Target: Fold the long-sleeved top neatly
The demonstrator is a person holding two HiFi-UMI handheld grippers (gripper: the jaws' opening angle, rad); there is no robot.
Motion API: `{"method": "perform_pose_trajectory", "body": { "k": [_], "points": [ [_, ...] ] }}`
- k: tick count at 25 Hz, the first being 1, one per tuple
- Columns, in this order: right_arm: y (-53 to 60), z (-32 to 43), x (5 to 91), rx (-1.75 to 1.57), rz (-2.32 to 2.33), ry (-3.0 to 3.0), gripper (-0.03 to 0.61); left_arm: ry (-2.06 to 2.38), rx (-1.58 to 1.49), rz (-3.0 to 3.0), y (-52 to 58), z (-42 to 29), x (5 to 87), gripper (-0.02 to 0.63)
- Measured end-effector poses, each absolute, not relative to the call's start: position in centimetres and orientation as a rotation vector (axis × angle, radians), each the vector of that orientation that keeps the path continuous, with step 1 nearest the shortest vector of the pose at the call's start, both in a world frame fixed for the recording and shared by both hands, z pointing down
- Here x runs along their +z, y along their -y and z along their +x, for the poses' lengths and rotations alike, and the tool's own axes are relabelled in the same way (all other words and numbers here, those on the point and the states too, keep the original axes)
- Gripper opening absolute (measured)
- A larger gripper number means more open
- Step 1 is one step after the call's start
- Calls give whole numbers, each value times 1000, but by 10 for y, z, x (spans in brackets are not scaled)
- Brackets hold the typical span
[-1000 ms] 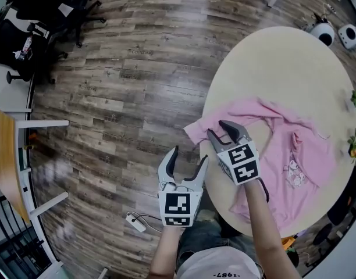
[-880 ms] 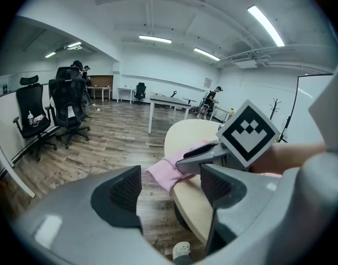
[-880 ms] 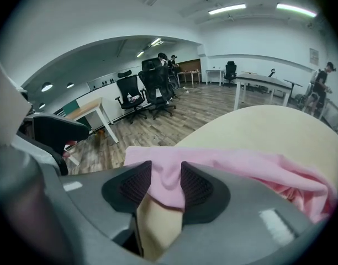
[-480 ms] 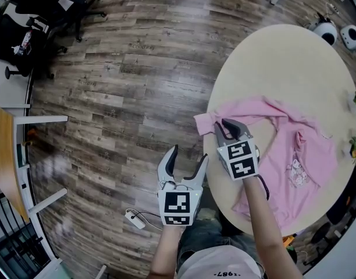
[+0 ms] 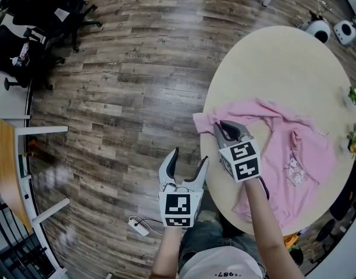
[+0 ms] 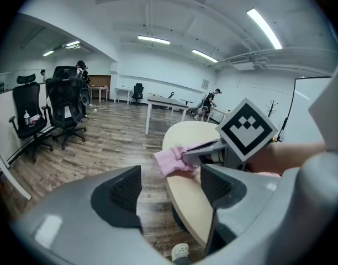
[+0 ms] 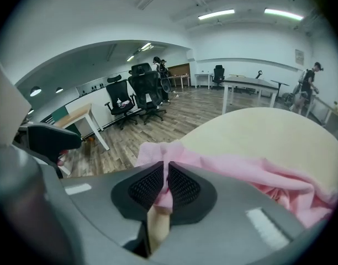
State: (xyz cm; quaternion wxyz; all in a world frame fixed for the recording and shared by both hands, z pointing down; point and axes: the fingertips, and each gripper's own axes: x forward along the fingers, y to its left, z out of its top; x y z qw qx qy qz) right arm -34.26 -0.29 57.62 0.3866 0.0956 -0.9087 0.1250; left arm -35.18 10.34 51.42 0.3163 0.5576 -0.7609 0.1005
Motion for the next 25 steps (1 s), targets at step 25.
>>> {"method": "perform_pose_trajectory", "body": {
  "k": [25],
  "points": [
    [148,-216,371,191,801,2587,49,1880,300,1825,-15,-273,455,339]
  ]
}}
